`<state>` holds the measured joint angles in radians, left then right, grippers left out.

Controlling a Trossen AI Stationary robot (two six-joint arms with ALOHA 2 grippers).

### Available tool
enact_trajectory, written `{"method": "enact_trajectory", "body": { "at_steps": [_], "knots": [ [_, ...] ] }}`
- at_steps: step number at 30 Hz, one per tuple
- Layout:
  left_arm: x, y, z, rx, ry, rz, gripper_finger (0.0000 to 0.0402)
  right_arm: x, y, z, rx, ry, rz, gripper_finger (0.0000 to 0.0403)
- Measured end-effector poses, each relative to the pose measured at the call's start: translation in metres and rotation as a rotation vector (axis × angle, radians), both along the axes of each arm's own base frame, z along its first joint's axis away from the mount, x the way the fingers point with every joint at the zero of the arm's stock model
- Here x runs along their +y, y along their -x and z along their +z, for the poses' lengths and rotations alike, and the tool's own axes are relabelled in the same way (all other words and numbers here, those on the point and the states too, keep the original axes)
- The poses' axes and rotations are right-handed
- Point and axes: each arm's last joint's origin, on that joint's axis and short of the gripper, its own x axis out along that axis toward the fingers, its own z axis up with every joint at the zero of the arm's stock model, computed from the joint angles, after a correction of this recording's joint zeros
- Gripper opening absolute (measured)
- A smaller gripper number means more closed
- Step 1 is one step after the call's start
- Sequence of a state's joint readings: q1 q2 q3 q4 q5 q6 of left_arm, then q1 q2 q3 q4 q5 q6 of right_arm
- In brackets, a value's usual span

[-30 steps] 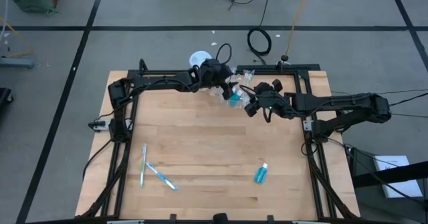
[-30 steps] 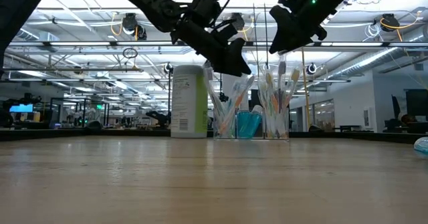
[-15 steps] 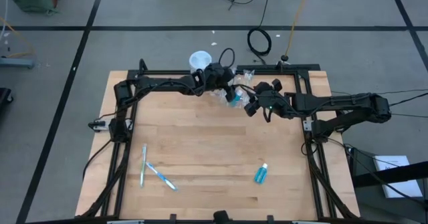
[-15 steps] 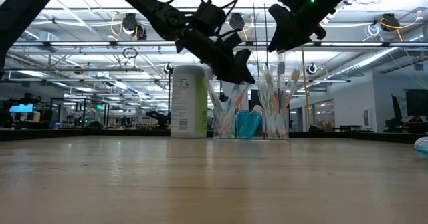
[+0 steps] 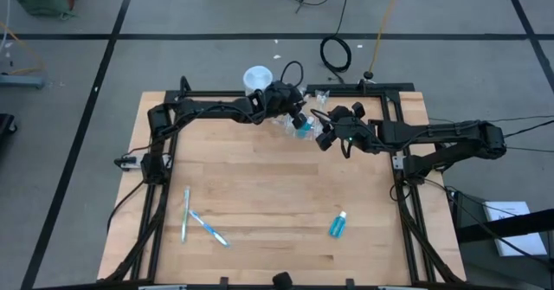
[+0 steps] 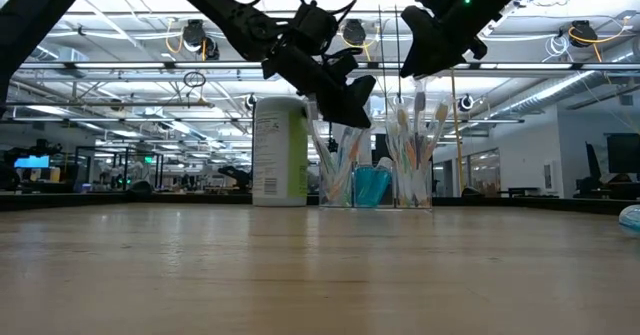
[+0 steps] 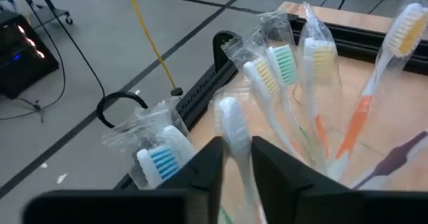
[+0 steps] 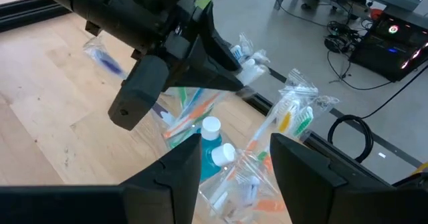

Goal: Pick & Place toothbrushing station
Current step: Adjust the toothbrushes in the transparent organizer

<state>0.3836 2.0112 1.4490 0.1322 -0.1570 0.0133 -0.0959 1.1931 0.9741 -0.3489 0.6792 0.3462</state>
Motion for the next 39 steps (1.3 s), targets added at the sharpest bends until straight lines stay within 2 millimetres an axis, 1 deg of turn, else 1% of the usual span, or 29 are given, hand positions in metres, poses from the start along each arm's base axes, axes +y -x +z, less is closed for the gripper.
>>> {"method": "enact_trajectory", "body": {
  "at_steps": [3, 6, 12, 15, 18, 21, 25, 29, 32, 35, 37, 39],
  "knots": [
    [-0.002, 0.002, 0.004, 0.0, 0.021, 0.006, 0.0041, 0.0, 0.0, 0.0, 0.0, 0.0, 0.0, 0.0169],
    [-0.006, 0.007, 0.013, 0.015, 0.03, 0.005, 0.0008, 0.0, 0.0, 0.0, 0.002, 0.0, 0.0, 0.0169],
    [-0.009, 0.026, 0.039, 0.043, 0.066, 0.036, 0.0006, 0.0, 0.0, 0.0, -0.001, -0.007, -0.001, 0.0169],
    [-0.011, 0.037, 0.046, 0.086, 0.1, 0.069, 0.0004, 0.0, 0.0, -0.001, -0.001, -0.009, -0.002, 0.0169],
    [-0.011, 0.044, 0.044, 0.167, 0.101, 0.126, 0.0008, 0.0, 0.0, -0.001, -0.008, -0.02, -0.006, 0.0169],
    [-0.01, 0.049, 0.039, 0.243, 0.074, 0.206, 0.0003, 0.002, 0.001, -0.002, 0.004, -0.028, -0.006, 0.0169],
    [-0.011, 0.052, 0.037, 0.285, 0.075, 0.226, 0.0008, 0.004, 0.001, -0.002, 0.003, -0.026, -0.001, 0.0169],
    [-0.011, 0.053, 0.039, 0.293, 0.063, 0.198, 0.0003, 0.005, 0.001, -0.002, 0.003, -0.026, 0.004, 0.0169],
    [-0.009, 0.053, 0.039, 0.308, 0.051, 0.159, 0.0012, 0.006, 0.001, -0.002, 0.003, -0.025, 0.008, 0.0169],
    [-0.01, 0.053, 0.039, 0.292, 0.083, 0.087, 0.0019, 0.006, 0.001, -0.002, 0.002, -0.025, 0.008, 0.0169],
    [-0.013, 0.051, 0.04, 0.28, 0.106, 0.023, 0.0016, 0.006, 0.0, -0.002, 0.001, -0.025, 0.009, 0.0169],
    [-0.016, 0.05, 0.04, 0.284, 0.1, 0.007, 0.0006, 0.006, 0.0, -0.002, -0.001, -0.024, 0.009, 0.0169]
  ]
}}
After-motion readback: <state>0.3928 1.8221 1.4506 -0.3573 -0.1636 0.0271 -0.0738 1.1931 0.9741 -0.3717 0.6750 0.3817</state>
